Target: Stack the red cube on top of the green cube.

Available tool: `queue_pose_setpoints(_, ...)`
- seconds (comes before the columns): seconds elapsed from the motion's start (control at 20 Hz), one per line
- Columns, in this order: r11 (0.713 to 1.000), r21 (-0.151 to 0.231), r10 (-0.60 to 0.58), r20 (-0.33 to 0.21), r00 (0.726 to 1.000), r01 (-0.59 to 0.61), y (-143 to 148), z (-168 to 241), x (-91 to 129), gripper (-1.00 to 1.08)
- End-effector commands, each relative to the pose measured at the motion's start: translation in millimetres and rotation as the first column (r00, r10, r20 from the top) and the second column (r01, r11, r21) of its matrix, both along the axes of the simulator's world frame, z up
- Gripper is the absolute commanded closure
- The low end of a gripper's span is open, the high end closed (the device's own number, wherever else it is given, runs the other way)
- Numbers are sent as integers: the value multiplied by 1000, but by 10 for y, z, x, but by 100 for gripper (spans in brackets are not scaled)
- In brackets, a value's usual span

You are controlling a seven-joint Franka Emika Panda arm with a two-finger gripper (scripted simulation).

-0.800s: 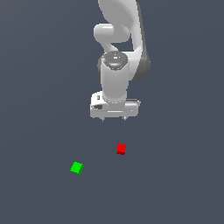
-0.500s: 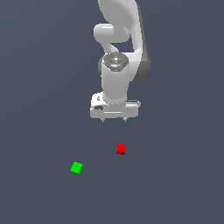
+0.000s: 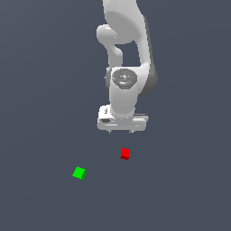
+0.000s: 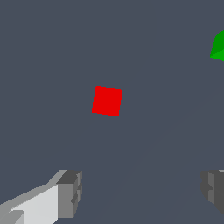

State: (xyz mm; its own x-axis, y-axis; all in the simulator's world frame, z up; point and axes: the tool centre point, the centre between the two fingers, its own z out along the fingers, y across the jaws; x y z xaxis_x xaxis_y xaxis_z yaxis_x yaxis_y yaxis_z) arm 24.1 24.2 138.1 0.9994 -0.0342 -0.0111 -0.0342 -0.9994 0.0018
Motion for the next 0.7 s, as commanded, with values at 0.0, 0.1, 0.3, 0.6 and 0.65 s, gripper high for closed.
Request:
queue_pose_setpoints(0.0, 1000, 0, -28, 2, 1000, 28, 54, -123, 95, -92)
queue_pose_setpoints(0.1, 999, 0, -54, 3, 999, 54, 97, -228, 184, -92)
queue_pose_setpoints(0.3, 995, 0, -100, 7, 995, 100, 170, -421, 355, -92)
queue_pose_setpoints(0.6, 989, 1, -145, 10, 989, 145, 229, -602, 530, -92)
queue_pose_setpoints(0.65, 989, 1, -150, 10, 989, 150, 234, -622, 549, -92)
